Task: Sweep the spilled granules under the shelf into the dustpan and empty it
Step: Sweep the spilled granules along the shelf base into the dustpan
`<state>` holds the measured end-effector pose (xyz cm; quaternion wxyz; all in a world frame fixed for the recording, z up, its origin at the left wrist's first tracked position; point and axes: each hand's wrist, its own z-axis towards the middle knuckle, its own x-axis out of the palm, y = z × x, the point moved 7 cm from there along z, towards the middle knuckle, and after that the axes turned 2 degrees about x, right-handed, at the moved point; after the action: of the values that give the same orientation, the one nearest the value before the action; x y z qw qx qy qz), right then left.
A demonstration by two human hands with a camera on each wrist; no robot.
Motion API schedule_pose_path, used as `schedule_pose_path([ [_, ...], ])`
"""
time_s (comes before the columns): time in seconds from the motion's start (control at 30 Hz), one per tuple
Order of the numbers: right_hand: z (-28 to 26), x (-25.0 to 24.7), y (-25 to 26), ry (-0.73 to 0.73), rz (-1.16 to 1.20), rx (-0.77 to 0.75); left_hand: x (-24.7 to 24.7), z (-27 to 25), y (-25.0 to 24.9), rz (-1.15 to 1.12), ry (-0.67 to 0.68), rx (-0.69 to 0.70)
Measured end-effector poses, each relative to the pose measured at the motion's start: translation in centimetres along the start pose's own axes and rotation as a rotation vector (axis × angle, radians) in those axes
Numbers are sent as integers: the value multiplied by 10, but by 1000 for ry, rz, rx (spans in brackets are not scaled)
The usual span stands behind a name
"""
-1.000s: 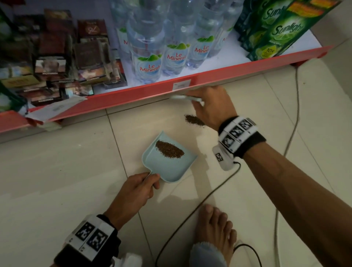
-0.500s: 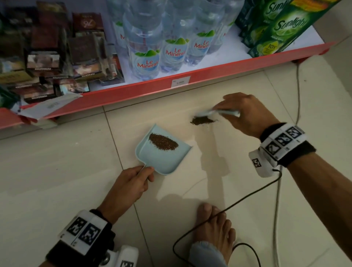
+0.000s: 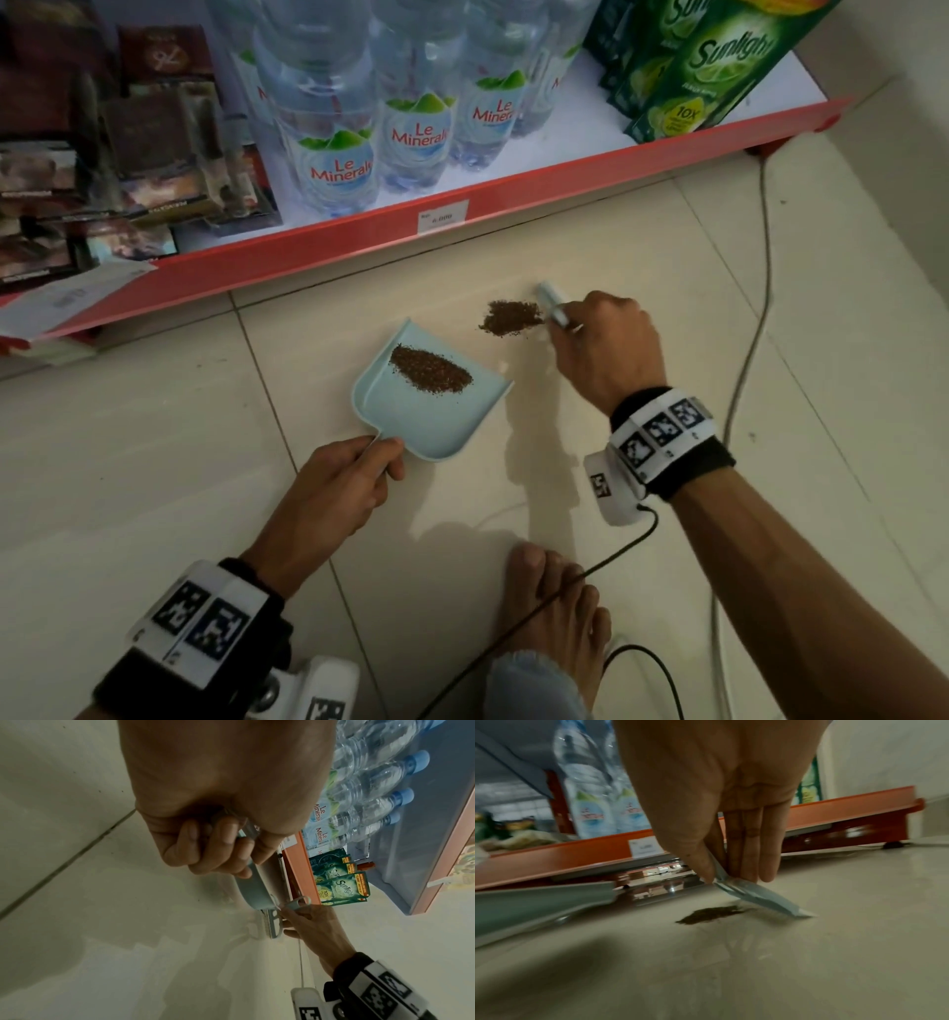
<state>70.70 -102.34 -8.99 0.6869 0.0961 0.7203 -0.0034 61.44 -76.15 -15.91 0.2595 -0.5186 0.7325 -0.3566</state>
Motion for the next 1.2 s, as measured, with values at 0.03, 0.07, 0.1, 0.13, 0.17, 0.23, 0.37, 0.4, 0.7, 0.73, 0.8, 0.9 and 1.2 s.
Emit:
schedule_pose_path([
  [0.03, -5, 1, 10, -11, 14, -53, 0, 0, -1, 1, -1, 0],
  [0.07, -8, 0, 18, -28, 16, -89, -1, 0, -1, 2, -4, 0],
  [0.1, -10, -2, 22, -48, 8, -109, -2, 0, -2, 1, -9, -3],
  [0.13, -11, -7, 24, -72, -6, -117, -3, 0, -1, -1, -13, -7],
  [0.17, -11, -12, 24, -95, -15, -117, -4, 0, -1, -2, -17, -11],
  [0.23, -8, -26, 19, -140, 25, -103, -6, 0, 1, -3, -24, -18],
  [0.37, 4, -44, 7, -184, 346, -48, -9, -1, 7, -16, -32, -24],
  [0.4, 7, -42, 7, -164, 443, -46, -9, 0, 8, -15, -31, -24],
  [0.7, 31, 21, 0, 207, 676, 111, -11, 1, 7, -1, -30, -21],
  [0.73, 35, 18, -7, 166, 654, 116, -11, 1, 7, 6, -34, -19],
  [0.8, 41, 11, -19, 121, 638, 125, -10, 1, 6, 10, -37, -20],
  [0.9, 45, 6, -30, 119, 635, 147, -4, 4, 6, 16, -21, -20],
  [1.2, 33, -14, -45, 197, 920, 289, 9, 21, 0, 82, -30, -13],
])
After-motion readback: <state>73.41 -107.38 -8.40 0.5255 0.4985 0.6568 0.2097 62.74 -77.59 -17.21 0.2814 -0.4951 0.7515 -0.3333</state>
